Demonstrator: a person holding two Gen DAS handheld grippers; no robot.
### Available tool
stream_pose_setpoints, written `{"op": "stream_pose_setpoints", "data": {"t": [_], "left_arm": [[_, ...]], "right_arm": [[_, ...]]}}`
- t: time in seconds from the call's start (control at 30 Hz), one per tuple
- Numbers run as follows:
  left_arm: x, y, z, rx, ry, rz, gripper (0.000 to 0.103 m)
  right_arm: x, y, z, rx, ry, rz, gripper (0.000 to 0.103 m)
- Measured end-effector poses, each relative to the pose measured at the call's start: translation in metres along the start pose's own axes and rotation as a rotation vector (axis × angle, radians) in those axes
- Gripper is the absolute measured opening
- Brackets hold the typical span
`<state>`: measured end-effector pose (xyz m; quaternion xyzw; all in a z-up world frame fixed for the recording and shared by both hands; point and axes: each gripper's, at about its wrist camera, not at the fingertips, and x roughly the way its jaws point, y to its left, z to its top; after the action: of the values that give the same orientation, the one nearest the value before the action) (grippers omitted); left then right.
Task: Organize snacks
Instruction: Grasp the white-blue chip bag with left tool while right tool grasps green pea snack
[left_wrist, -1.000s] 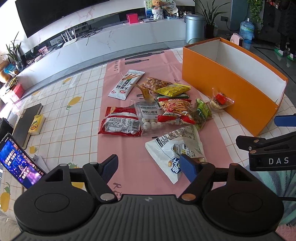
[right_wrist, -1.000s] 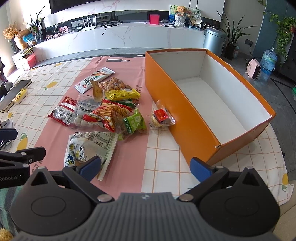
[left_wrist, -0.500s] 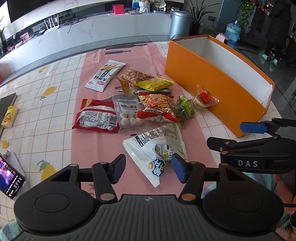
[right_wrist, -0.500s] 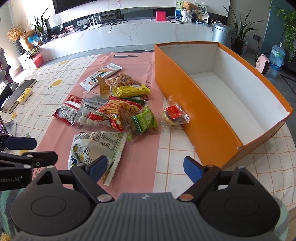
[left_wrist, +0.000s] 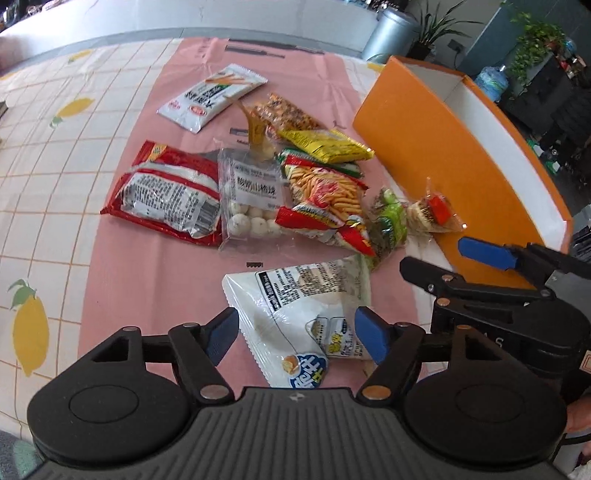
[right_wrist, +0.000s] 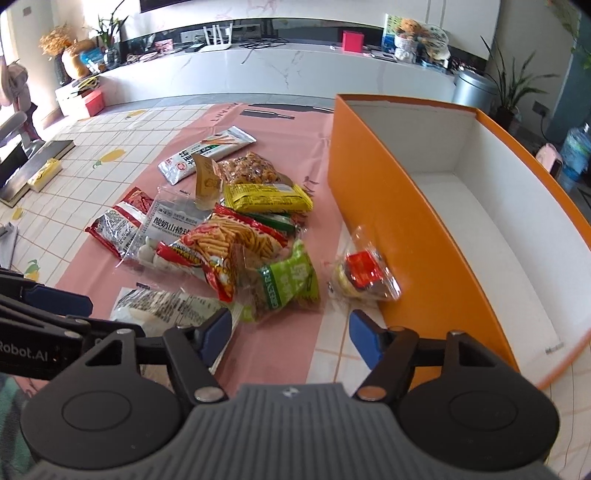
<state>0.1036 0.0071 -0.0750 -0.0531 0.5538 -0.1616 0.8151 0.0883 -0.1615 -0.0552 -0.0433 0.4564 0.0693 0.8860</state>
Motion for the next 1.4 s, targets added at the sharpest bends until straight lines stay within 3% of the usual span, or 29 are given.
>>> {"op": "stream_pose_setpoints", "data": {"t": [0.33, 0.63, 0.73, 1.17, 1.4], "left_arm": [[0.019, 0.009, 0.003, -0.036, 0.054, -0.043, 0.084], [0.027, 0.003, 0.005, -0.010, 0.070, -0.041, 0.066], [0.026, 0.000, 0.005, -0.008, 0.065, -0.030, 0.060], [0.019, -0.012, 0.002, 0.031, 0.032, 0.025, 0.042], [0.009, -0.016, -0.002, 0.063, 0.031, 0.064, 0.036]], "right_arm": [[0.031, 0.008, 0.015, -0.158, -0.022, 0.000, 0.068], [0.047, 0.010, 0.018, -0.220, -0.036, 0.030, 0.068], [0.051, 0.012, 0.017, -0.222, -0.020, 0.058, 0.055], [0.050, 0.018, 0.010, -0.243, -0.026, 0.028, 0.044], [0.041, 0.019, 0.015, -0.232, 0.064, 0.027, 0.042]]}}
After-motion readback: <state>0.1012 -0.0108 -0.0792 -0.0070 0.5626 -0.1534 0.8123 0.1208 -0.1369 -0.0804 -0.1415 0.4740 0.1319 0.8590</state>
